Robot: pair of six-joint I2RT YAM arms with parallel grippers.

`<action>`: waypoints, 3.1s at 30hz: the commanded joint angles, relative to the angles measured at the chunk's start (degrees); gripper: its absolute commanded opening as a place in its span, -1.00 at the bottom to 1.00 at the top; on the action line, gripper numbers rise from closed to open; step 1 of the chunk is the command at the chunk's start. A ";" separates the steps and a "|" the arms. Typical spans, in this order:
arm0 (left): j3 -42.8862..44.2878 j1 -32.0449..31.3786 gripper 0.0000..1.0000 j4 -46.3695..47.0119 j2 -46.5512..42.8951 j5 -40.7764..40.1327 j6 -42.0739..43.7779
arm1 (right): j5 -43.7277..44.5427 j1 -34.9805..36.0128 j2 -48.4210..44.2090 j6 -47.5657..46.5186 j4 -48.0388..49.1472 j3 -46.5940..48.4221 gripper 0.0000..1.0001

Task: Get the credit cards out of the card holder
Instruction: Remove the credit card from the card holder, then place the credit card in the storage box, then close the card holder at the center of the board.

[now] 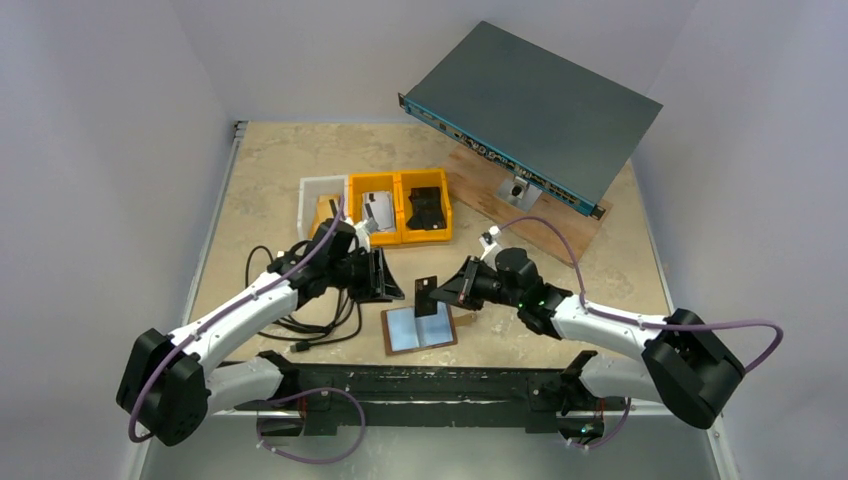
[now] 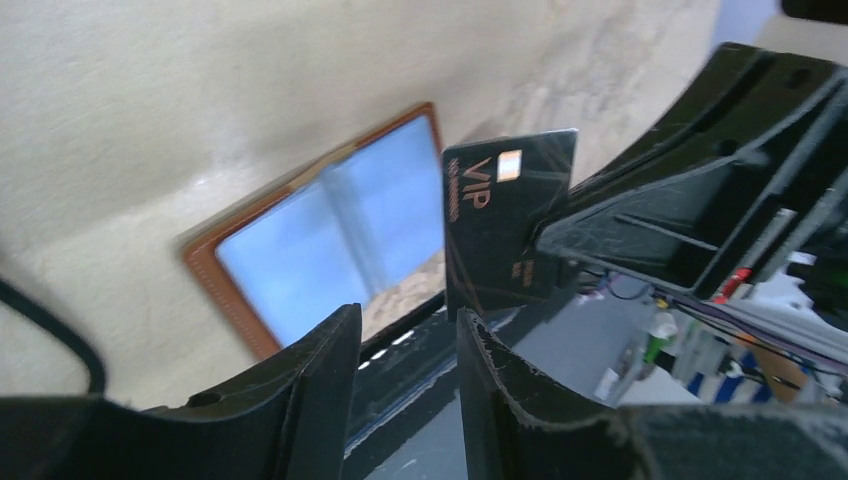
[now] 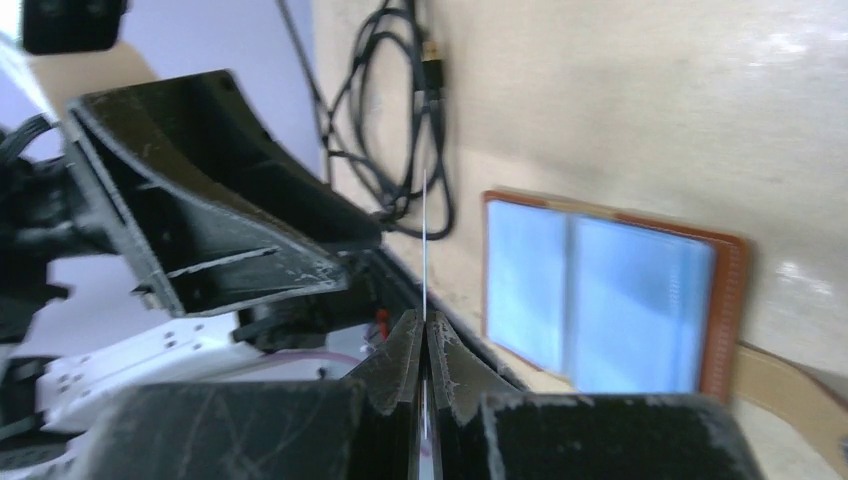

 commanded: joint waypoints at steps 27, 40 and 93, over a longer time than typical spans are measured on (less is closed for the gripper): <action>3.24 5.93 -1.00 13.45 2.19 9.12 -7.58 | 11.16 -0.78 -8.00 -5.87 -19.99 11.79 0.25; 27.10 6.63 -1.00 12.55 26.85 1.65 -4.18 | 20.90 -0.85 -19.26 -11.31 -36.56 15.30 0.24; 43.18 8.33 -0.16 0.39 34.54 -4.64 4.27 | 20.40 -0.77 -15.12 -14.65 -38.72 12.82 0.23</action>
